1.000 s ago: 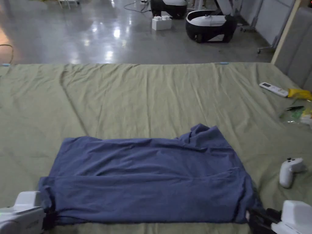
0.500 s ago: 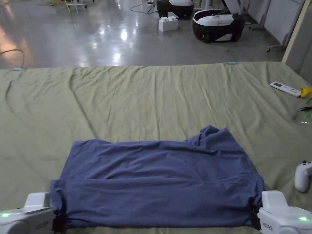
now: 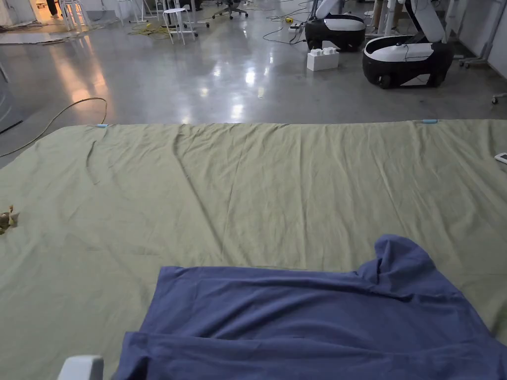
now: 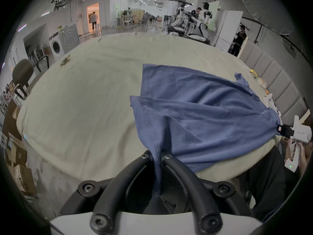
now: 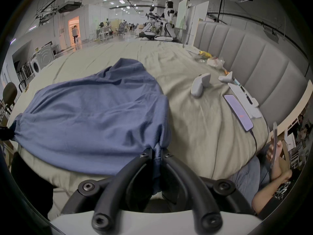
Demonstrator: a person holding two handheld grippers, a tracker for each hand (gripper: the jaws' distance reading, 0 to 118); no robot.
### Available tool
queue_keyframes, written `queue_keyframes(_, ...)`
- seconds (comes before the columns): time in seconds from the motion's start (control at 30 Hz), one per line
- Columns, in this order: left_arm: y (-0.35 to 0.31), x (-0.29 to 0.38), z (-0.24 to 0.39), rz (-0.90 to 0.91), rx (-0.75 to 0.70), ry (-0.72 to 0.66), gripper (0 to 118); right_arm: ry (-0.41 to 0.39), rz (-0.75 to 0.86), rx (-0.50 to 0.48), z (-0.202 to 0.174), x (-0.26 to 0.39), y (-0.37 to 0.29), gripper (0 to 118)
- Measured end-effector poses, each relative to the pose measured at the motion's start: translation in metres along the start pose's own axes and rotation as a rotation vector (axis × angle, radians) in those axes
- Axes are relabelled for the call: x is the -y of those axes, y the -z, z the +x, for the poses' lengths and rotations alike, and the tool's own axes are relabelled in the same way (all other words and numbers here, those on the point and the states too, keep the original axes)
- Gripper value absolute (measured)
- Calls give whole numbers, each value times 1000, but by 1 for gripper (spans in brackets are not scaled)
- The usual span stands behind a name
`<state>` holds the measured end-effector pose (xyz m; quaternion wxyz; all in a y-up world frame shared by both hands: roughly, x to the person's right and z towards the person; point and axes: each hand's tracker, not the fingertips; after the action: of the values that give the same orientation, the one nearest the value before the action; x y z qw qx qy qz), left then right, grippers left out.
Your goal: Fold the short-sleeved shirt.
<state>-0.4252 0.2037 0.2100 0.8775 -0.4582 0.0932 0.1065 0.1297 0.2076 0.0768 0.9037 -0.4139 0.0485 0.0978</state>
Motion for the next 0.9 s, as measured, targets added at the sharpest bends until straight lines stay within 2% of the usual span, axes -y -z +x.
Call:
queue_keyframes(0.1, 13, 19, -6, -17, 15, -76, 10, -45, -32, -15, -8, 11, 0, 8)
queue_keyframes(0.13, 16, 23, -8, 1, 7, -100, 18, -50, -48, -31, -3, 10, 8, 8)
queue_keyframes(0.17, 18, 23, -8, 7, -5, -97, 42, -52, -54, -30, -1, 7, 10, 12)
queue_keyframes(0.2, 19, 23, -9, 9, -17, -80, 68, -52, -54, -30, 1, 4, 10, 23)
queue_keyframes(0.23, 14, 23, -9, 29, -37, -63, 87, -58, -45, -23, 3, 1, 8, 41)
queue_keyframes(0.27, 7, 23, -9, 53, -48, -51, 94, -62, -27, -12, 5, 1, 3, 57)
queue_keyframes(0.43, -65, -5, 7, 374, -10, -45, 94, -15, 292, -18, 14, -15, -45, 57)
queue_keyframes(0.53, -118, -17, 38, 611, -8, 34, 94, 83, 456, -104, 8, -31, -87, 57)
queue_keyframes(0.6, -148, -20, 59, 757, -56, 109, 94, 124, 552, -159, 3, -36, -112, 57)
queue_keyframes(0.67, -171, -19, 78, 857, -91, 122, 94, 153, 660, -198, -3, -39, -137, 58)
queue_keyframes(0.7, -179, -19, 87, 900, -103, 107, 94, 136, 688, -209, -10, -40, -145, 58)
queue_keyframes(0.83, -202, -17, 108, 934, 7, 111, 92, 117, 709, -266, -23, -46, -170, 58)
queue_keyframes(0.9, -209, -16, 117, 933, 6, 131, 81, 79, 733, -286, -29, -46, -181, 57)
